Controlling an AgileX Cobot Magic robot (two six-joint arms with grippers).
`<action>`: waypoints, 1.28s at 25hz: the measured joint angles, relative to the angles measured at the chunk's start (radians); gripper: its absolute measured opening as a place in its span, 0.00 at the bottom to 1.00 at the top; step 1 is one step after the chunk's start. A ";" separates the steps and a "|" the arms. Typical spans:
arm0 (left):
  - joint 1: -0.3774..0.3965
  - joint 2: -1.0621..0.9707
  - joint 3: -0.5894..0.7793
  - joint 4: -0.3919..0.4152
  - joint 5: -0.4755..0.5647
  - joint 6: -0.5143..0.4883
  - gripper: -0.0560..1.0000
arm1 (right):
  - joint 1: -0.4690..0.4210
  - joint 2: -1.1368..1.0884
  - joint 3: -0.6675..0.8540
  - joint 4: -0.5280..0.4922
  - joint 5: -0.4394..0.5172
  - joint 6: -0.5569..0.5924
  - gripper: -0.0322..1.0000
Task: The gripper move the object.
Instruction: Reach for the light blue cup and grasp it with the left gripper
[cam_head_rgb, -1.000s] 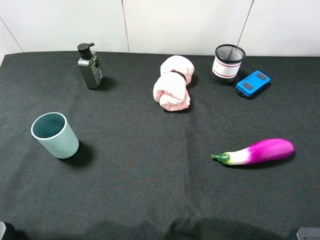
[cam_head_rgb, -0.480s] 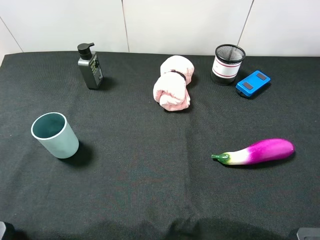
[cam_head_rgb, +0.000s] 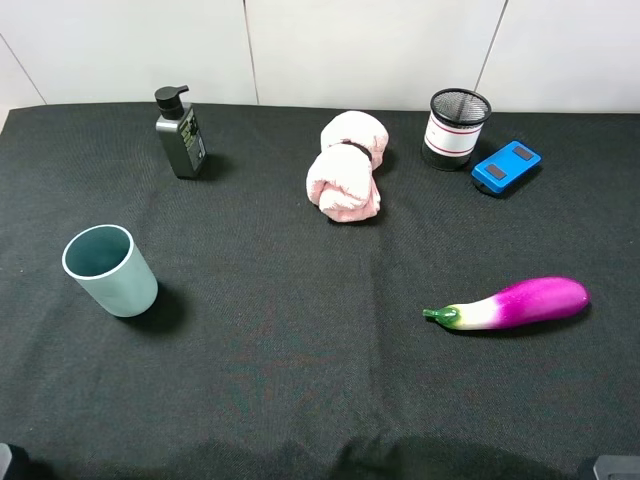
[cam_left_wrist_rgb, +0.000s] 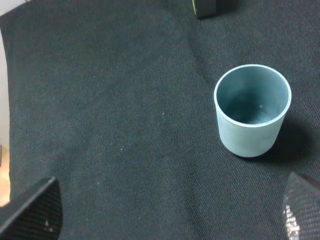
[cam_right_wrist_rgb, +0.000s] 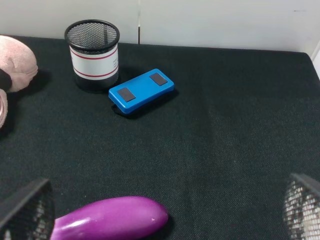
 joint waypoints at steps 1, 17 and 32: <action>0.000 0.025 -0.011 0.000 0.000 0.000 0.94 | 0.000 0.000 0.000 0.000 0.000 0.000 0.70; 0.000 0.440 -0.219 0.001 0.106 -0.131 0.94 | 0.000 0.000 0.000 0.000 0.000 0.000 0.70; 0.000 0.793 -0.230 -0.111 0.068 -0.096 0.93 | 0.000 0.000 0.000 0.000 0.000 0.000 0.70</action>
